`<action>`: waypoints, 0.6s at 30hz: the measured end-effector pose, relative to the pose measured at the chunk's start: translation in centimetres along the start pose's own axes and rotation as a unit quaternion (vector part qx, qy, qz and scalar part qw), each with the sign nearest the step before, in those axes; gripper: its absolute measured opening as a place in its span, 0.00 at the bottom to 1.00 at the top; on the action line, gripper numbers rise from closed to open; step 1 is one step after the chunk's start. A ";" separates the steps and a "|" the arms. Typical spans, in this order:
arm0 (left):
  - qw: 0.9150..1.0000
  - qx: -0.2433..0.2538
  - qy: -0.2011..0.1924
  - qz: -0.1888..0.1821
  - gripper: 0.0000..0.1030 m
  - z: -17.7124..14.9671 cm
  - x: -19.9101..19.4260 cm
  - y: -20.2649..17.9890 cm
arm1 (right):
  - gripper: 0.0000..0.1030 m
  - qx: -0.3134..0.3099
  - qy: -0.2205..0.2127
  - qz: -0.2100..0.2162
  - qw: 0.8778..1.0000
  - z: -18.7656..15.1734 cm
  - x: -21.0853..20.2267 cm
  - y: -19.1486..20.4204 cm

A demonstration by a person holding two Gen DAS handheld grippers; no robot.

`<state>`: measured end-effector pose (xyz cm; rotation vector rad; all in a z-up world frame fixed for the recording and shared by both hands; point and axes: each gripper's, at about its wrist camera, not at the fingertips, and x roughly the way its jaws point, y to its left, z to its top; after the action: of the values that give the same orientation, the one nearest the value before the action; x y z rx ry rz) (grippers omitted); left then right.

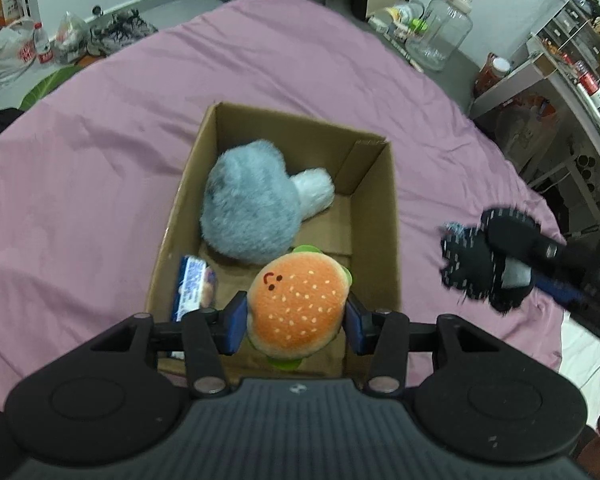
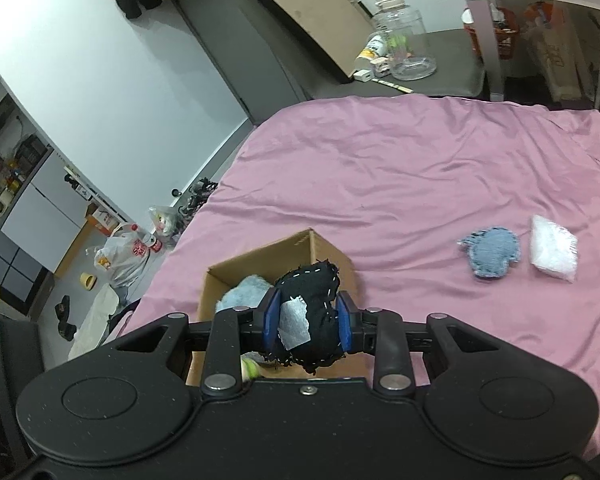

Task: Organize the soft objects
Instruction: 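Open both tools to drop the burger plush and black patch into the box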

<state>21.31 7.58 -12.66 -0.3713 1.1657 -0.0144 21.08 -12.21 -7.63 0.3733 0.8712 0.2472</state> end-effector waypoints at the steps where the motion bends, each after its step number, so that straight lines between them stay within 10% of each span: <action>1: 1.000 -0.001 0.006 0.001 0.46 0.1 0.1 0.2 | 0.29 -0.002 0.001 0.002 1.000 0.1 0.2 0.3; 18: 1.000 -0.012 0.001 0.015 0.56 2.1 -1.4 2.5 | 0.34 -0.016 0.019 0.021 0.999 0.7 1.8 3.1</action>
<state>22.16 10.75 -11.43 -0.3749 1.1751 0.0259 22.57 -8.91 -7.25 0.3575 0.8955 0.3075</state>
